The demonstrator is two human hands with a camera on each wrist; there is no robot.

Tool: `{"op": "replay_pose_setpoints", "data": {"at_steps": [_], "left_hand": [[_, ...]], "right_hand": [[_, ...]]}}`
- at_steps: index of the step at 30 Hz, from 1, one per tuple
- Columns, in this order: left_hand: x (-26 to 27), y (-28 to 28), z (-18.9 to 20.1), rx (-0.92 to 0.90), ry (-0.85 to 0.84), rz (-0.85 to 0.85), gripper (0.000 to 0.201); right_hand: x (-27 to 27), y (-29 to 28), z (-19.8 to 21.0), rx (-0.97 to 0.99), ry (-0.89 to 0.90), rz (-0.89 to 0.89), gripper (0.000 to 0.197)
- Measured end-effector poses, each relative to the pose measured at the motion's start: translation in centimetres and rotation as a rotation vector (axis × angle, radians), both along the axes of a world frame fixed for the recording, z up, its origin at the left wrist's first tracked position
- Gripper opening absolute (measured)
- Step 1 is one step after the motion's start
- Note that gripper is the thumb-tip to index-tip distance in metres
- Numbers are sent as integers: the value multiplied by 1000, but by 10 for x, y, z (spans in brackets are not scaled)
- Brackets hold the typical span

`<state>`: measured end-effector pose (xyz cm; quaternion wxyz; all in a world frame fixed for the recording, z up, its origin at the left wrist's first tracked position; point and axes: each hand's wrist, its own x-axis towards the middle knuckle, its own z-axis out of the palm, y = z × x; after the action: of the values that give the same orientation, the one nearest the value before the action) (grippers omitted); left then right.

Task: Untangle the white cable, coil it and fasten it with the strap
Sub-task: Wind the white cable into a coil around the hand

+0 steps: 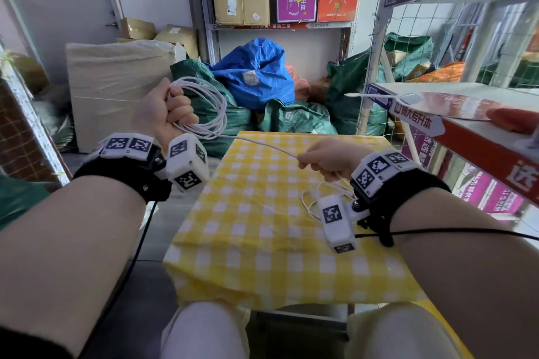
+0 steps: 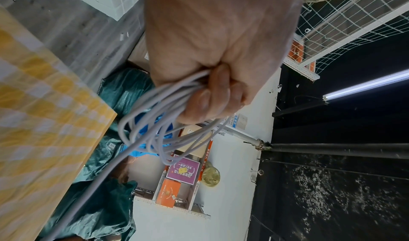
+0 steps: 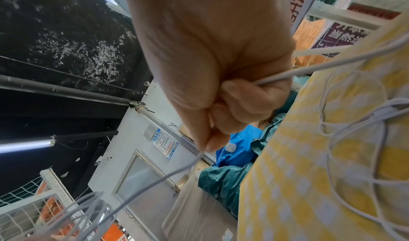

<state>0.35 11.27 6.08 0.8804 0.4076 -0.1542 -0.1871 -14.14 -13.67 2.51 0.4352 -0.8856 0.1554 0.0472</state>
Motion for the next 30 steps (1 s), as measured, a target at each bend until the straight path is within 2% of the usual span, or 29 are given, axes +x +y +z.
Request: {"op": "replay_pose_setpoints", "data": {"at_steps": [6,9,12,16,18,21,23,27,30], "left_hand": [[1,7,-1,15,-16,28,47],[-5,2,-2,106,-77,-53,53],[-14,-4,-3,208,-143,-191,48],[-28,-16,-6,354,-235,-321,32],[-34,-24,-9,425,-257,-336,31],[-41,-35,-13,479,-269,-323,32],[-47,-42,-14,510,-281,-276,33],[-54,-53,-14,499,-280,-250,34],[-57,-58,-16,466,-272,-232,36]], "right_hand": [[5,-4,-1,-273,16,-192,41],[5,-4,1,-273,-31,-298,40],[12,-1,5,-71,-64,-317,39],[20,11,15,495,-209,-367,31],[20,21,20,653,-274,-315,23],[19,34,26,771,-341,-243,8],[18,42,26,745,-373,-168,5],[14,54,25,492,-437,-12,4],[13,59,23,366,-505,7,3]]}}
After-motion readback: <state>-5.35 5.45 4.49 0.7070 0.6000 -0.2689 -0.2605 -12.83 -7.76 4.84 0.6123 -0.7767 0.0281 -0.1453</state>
